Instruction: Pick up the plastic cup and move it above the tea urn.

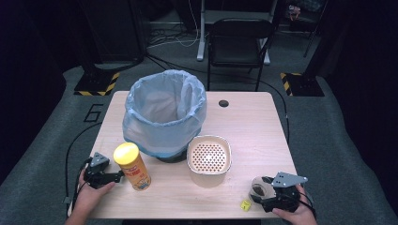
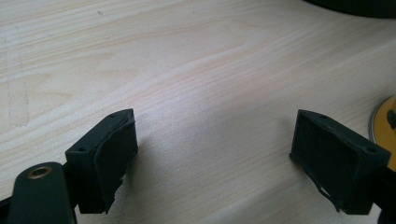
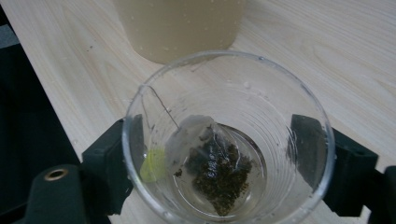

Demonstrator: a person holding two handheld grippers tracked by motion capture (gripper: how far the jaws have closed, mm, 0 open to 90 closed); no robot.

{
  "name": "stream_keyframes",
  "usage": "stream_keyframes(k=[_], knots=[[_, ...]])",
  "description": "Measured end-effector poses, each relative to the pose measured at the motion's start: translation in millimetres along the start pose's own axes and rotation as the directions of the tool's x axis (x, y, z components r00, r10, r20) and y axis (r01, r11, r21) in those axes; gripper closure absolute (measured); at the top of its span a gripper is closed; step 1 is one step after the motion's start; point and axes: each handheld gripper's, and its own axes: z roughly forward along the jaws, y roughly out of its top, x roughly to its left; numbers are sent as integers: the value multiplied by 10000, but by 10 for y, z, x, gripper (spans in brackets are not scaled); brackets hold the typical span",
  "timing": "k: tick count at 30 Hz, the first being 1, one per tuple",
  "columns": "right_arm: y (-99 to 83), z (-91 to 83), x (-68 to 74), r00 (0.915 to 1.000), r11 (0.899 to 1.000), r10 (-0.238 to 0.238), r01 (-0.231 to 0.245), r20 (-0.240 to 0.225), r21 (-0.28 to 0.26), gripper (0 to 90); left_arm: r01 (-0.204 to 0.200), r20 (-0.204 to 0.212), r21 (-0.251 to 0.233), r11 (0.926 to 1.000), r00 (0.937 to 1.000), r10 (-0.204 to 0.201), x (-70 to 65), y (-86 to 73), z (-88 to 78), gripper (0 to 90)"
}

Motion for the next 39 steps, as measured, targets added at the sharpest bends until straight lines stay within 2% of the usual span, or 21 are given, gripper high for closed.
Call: stream_keyframes(k=[4,7,12,13,22,27,28,29,31,32,35,39], knots=[[-33,14,-28,9997,10000,-23,23,-259,4,251,0,0,4,10000,10000,0,0,0,0,142],[-38,16,-34,9998,10000,20,-22,-202,-74,261,2,-1,1,10000,10000,-2,0,0,0,142],[-25,19,-28,9992,9999,-86,82,-386,-96,264,12,0,-6,10000,10000,-12,-1,0,0,142],[-20,26,-25,9990,9997,-199,195,-392,-123,265,12,1,-4,10000,10000,-12,-1,0,0,142],[-11,29,-36,9995,9997,-182,177,-267,-188,315,-20,0,18,10000,10000,20,1,0,-1,142],[6,22,-47,9998,9994,-219,219,-3,-268,326,-4,-1,7,10000,10000,4,0,0,0,142],[15,17,-61,9994,9991,-352,352,-2,-256,326,7,-1,3,10000,10000,-7,0,0,0,142],[29,15,-58,9995,9989,-242,249,183,-386,326,20,-10,-10,10000,10000,-20,-1,1,2,143],[74,-3,-81,9995,9987,-196,207,239,-469,326,39,-8,7,10000,10000,-39,-1,2,1,143],[98,-8,-101,9995,9984,-205,218,244,-517,326,28,-12,5,10000,10000,-28,-1,2,1,142],[211,14,-180,9976,9987,-89,124,686,-503,326,5,-17,14,10000,10000,-5,1,2,1,143],[285,52,-267,9958,9987,54,-7,911,-510,326,10,-18,8,10000,10000,-10,1,2,1,143]])
